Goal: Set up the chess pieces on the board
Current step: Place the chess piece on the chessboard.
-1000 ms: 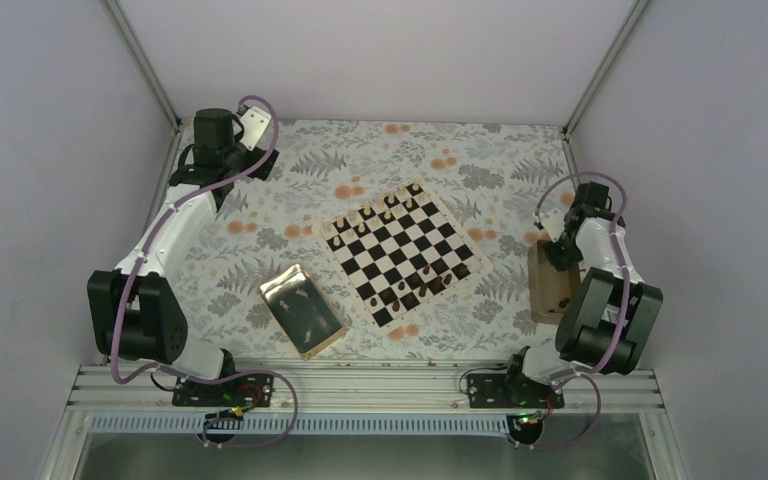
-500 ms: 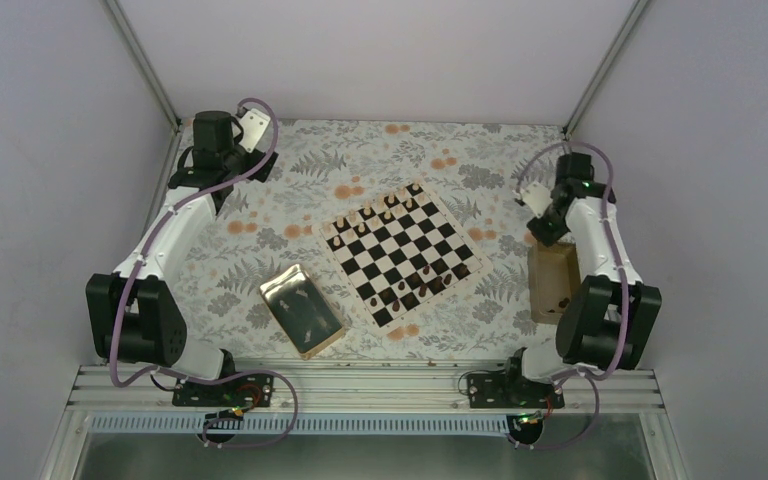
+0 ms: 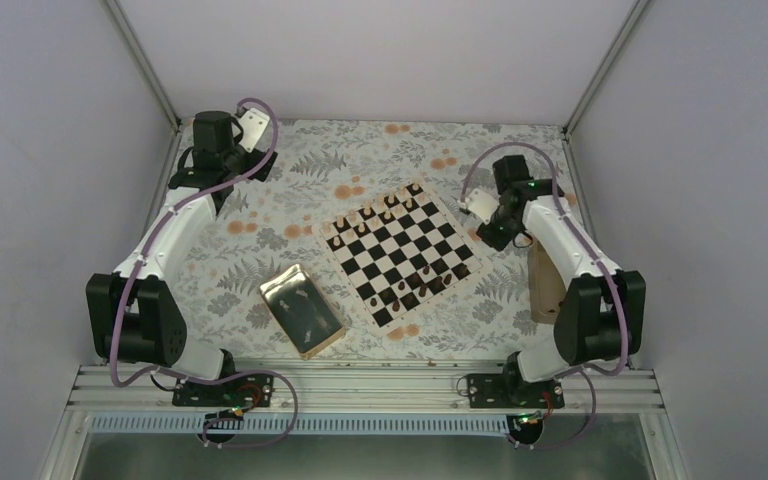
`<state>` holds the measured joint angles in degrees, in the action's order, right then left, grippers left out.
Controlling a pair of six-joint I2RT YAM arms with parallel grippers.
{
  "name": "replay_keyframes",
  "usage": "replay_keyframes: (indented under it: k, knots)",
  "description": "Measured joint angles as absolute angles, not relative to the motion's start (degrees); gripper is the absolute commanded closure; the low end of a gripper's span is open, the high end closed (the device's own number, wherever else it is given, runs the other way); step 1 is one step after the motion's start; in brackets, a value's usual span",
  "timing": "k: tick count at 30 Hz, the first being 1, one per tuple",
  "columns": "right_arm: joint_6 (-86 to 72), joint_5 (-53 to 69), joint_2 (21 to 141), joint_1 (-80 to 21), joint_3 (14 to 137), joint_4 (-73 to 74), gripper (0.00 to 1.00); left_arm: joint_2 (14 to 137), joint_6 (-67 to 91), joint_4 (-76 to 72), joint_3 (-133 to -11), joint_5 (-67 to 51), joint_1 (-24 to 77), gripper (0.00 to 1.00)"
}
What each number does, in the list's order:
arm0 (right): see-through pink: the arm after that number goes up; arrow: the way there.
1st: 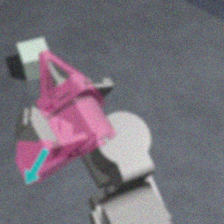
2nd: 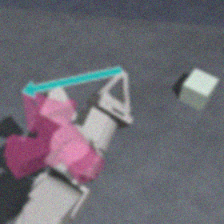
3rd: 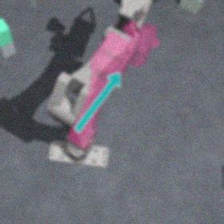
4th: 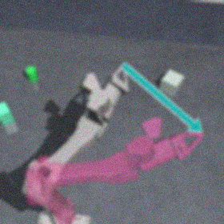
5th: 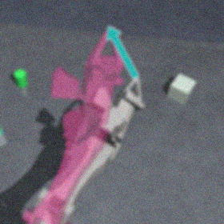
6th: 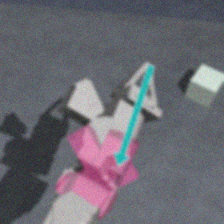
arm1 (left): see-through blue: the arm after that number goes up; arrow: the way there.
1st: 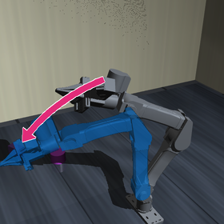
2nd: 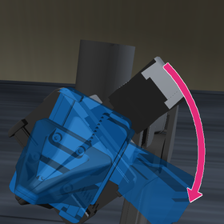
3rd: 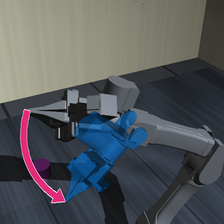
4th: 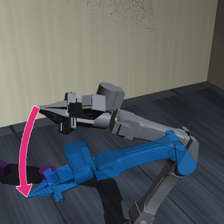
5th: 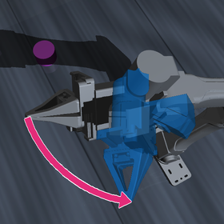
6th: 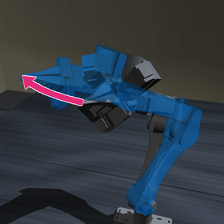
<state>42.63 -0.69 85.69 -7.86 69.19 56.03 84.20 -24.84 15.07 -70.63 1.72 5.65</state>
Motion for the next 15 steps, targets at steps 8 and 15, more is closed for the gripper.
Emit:
replay_keyframes:
  k: [8,15]
  knots:
    - [40.14,-0.34,88.88,-11.05,61.76,52.69,0.86,84.20,-24.84,15.09,-70.22,1.74,5.65,0.00]
    - [38.89,-0.16,90.94,-12.01,59.61,49.74,0.85,84.20,-24.82,15.07,-70.22,1.72,5.65,0.00]
